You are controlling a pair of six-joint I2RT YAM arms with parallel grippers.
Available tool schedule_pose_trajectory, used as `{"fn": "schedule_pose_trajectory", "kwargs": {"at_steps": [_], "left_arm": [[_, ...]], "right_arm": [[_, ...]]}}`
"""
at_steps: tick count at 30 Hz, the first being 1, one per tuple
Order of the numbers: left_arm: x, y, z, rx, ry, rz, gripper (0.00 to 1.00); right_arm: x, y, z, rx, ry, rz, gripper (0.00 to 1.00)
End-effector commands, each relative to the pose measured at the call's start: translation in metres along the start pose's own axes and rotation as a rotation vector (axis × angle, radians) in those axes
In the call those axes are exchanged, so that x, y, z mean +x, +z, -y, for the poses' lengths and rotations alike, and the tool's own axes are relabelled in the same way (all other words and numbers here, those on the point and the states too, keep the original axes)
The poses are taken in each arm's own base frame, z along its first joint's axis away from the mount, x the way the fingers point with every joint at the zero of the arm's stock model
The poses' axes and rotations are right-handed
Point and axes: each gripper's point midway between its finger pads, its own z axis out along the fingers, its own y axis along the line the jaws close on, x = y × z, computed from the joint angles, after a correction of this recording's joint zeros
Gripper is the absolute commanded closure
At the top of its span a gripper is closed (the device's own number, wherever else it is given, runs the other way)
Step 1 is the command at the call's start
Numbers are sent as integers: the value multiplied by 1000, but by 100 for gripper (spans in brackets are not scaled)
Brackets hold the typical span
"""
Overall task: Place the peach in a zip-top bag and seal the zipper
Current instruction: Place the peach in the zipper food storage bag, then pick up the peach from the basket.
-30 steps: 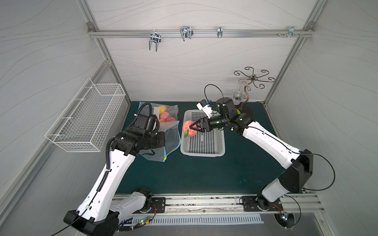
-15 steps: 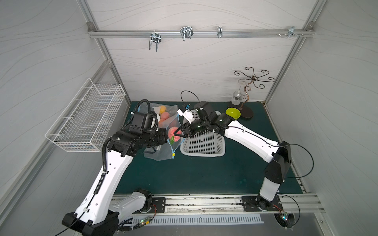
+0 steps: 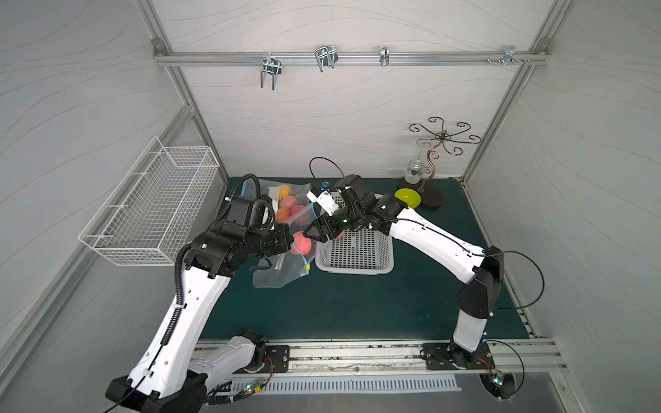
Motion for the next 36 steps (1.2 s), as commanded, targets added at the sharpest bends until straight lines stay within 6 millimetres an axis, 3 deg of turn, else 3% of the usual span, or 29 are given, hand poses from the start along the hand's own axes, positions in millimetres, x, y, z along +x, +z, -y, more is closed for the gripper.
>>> {"fn": "schedule_pose_trajectory", "kwargs": {"at_steps": [1,4,10,15,21,28,36], "left_arm": [[-16,-15,8,26,9,88,100],[-19,-18,8,24,9,106,100],[-21,-25,-5,-45,4,146,100],[-20,-30,-10,-62,4,168,100],[-16,-29,-11,-62,5,157,100],[-14,-28,-11,-56,7,150,100],[-12,-24,-12,-58,6,143,100]], "right_arm": [[-25,-44,-17,-60,-25,115,26],[-27,-59,0,-23,11,153,26],[-7,-66,82,188,184,155,27],[16,-40,144,311,290,79,28],[34,2,196,392,393,7,31],[56,35,232,461,507,-82,32],[81,64,249,453,596,-153,33]]}}
